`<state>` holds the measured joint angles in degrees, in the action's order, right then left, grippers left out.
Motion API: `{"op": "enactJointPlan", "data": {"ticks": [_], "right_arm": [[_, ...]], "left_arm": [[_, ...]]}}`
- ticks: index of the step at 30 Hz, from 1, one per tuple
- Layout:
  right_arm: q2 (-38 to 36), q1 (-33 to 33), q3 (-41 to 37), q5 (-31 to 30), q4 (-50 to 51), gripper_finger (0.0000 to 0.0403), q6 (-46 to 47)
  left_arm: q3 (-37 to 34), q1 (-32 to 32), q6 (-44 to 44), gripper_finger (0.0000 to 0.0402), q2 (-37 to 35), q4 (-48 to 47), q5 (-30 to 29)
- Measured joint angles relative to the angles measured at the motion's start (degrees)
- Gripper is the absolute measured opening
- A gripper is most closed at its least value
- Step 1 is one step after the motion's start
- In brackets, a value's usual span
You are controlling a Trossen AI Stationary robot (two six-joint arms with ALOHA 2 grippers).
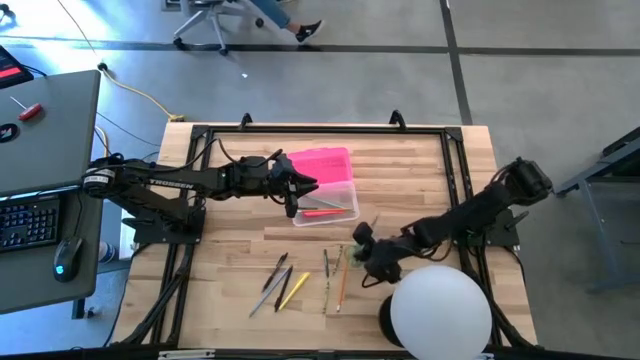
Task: Pick & place school supplies into a supply box
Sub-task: Put the green scissors into the pink supply box
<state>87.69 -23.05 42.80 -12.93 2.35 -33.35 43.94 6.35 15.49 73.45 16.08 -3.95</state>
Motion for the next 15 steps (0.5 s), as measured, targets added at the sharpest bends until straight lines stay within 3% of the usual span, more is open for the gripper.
{"op": "enactJointPlan", "data": {"ticks": [5, 9, 12, 15], "right_arm": [[-2.70, 3.32, 1.10, -7.95, -5.85, 0.0004, -5.85], [-0.40, 9.79, 1.17, -2.57, -15.23, 0.0005, -5.09], [3.19, 13.61, 2.16, -3.52, -20.47, 0.0003, -5.46], [8.13, 16.34, 6.54, -3.65, -19.60, 0.0003, -3.68]], "left_arm": [[0.00, 0.00, 0.00, 0.0113, 0.00, 0.75, -0.02], [-0.01, 0.00, 0.01, 0.0113, 0.00, 1.43, 0.42], [-0.02, 0.01, -0.05, 0.0113, 0.00, 2.06, 0.39], [-0.01, 0.02, -0.15, 0.0113, 0.00, 2.82, 0.06]]}}
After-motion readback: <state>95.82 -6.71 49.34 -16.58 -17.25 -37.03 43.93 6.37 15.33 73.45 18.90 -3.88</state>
